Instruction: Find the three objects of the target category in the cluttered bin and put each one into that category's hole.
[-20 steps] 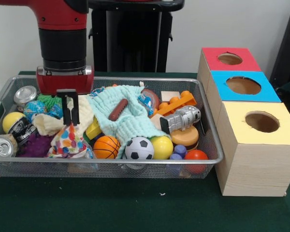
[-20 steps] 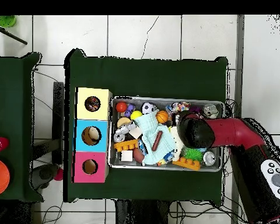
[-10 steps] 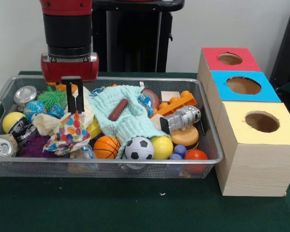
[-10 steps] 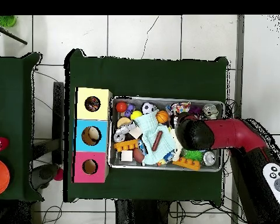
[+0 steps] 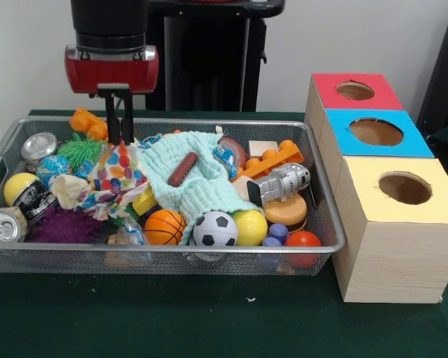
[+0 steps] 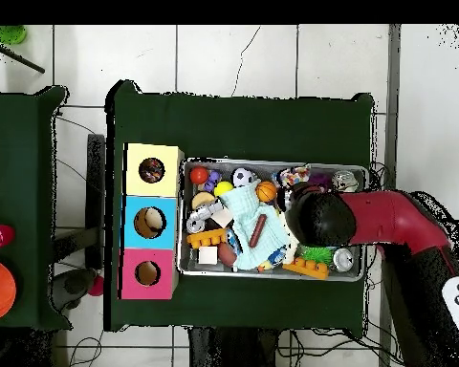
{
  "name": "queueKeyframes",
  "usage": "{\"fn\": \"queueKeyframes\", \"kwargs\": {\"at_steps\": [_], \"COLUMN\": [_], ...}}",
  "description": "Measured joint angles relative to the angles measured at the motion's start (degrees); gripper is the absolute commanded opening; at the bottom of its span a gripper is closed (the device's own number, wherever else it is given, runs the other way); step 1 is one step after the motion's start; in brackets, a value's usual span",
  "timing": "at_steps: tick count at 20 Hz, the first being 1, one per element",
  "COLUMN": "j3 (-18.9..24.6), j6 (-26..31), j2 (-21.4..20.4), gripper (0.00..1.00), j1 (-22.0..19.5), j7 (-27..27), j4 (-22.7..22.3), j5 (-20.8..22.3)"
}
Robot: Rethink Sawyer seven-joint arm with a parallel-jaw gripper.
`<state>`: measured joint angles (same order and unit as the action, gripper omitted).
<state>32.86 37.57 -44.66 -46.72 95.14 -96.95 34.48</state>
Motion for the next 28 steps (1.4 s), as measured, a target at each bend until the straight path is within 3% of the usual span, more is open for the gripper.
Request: {"fn": "queueKeyframes", "kwargs": {"at_steps": [14,28], "j3": [2.17,2.17], "j6": [1.74,5.46], "j2": [-4.65,-7.85], "gripper": [0.00,0.00], "j1": [1.21,8.38], "j7": [0.00,0.00], "j4": [-1.54,-1.53], "j5": [-9.19,-14.57]}}
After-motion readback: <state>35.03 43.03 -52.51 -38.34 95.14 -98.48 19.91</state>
